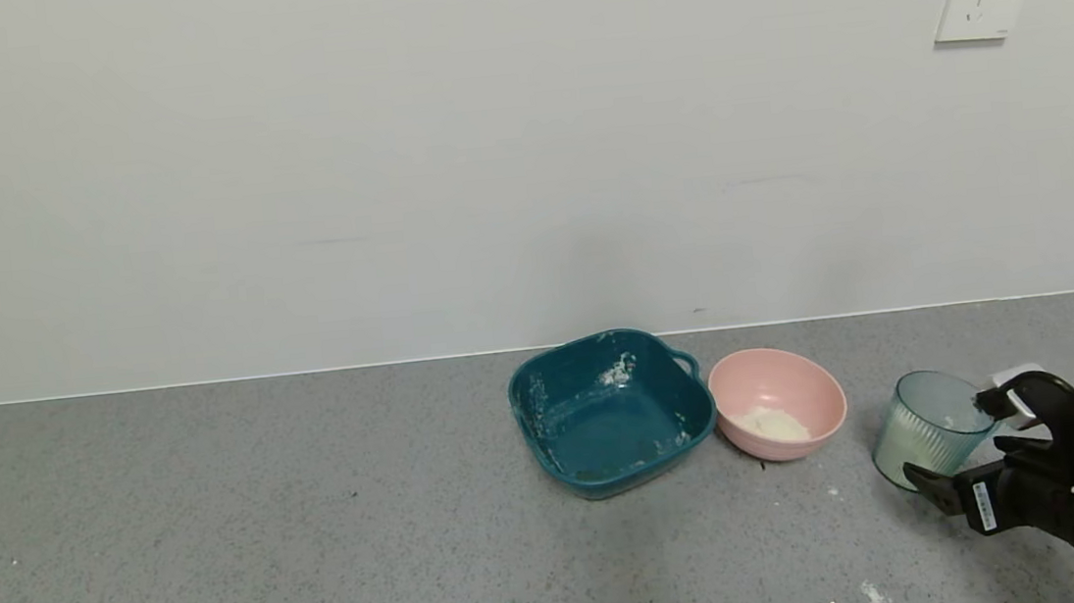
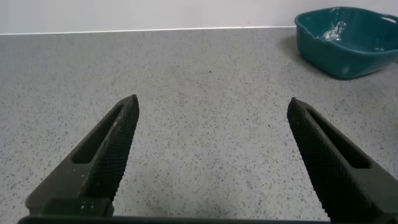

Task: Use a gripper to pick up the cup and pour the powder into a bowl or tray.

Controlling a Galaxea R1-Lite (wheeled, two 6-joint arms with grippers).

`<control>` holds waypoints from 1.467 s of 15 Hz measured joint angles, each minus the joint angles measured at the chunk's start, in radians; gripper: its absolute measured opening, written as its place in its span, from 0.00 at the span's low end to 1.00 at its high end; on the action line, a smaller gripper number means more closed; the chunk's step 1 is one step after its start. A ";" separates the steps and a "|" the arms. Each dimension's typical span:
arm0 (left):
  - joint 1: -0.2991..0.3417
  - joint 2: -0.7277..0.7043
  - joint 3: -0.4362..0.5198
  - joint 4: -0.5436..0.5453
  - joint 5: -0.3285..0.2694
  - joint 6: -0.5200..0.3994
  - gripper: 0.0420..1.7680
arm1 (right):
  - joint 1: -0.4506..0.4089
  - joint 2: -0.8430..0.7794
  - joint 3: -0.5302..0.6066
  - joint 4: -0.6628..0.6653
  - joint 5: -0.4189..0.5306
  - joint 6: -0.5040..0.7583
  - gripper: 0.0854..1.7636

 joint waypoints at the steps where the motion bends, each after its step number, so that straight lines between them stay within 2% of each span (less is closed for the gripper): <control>1: 0.000 0.000 0.000 0.000 0.000 0.000 0.97 | -0.001 -0.027 0.015 0.001 -0.001 0.000 0.96; 5: 0.000 0.000 0.000 0.000 0.000 0.000 0.97 | -0.004 -0.146 0.105 0.004 -0.021 0.000 0.96; 9: 0.000 0.000 0.000 0.000 0.000 0.000 0.97 | -0.006 -0.259 0.160 0.006 -0.107 0.000 0.96; 12: 0.000 0.000 0.000 0.000 0.000 0.000 0.97 | -0.003 -0.329 0.177 0.020 -0.232 0.000 0.96; 15: 0.000 0.000 0.000 0.000 0.000 0.000 0.97 | 0.000 -0.409 0.208 0.045 -0.258 0.000 0.96; 19: 0.000 0.000 0.000 0.000 0.000 0.000 0.97 | -0.005 -0.573 0.223 0.191 -0.277 0.000 0.96; 22: 0.000 0.000 0.000 0.000 0.000 0.000 0.97 | -0.003 -0.754 0.204 0.404 -0.279 0.000 0.96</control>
